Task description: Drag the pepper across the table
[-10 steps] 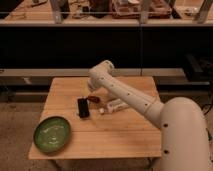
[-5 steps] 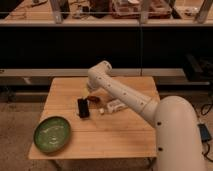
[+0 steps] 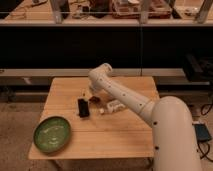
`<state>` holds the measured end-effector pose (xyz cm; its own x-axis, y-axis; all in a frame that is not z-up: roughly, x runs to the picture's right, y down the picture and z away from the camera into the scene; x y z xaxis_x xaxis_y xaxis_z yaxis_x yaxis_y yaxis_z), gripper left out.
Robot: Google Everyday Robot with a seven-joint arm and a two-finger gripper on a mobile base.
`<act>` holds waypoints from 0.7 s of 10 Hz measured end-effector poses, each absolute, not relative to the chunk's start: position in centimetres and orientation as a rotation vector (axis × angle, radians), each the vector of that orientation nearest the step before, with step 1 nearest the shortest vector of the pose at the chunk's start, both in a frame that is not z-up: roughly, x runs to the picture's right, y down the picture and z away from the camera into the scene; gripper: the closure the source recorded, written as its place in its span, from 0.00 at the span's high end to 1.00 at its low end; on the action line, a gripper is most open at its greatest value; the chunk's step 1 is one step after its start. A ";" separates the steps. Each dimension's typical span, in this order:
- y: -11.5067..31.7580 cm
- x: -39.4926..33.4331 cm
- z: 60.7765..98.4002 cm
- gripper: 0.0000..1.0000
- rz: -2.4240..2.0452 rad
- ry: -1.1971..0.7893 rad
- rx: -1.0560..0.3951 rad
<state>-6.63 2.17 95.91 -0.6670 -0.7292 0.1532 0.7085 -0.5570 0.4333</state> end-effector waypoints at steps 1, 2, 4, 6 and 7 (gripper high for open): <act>2.2 -6.6 96.0 0.80 -2.208 -0.602 0.056; 2.0 -6.6 95.9 0.80 -2.188 -0.611 0.064; 0.6 -6.9 95.4 0.80 -2.129 -0.607 0.121; -0.6 -6.7 94.8 0.80 -2.089 -0.609 0.168; -0.6 -6.3 94.8 0.80 -2.088 -0.610 0.167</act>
<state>-6.34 -0.61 94.79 -0.5645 -0.8176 0.1133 0.7501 -0.4508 0.4839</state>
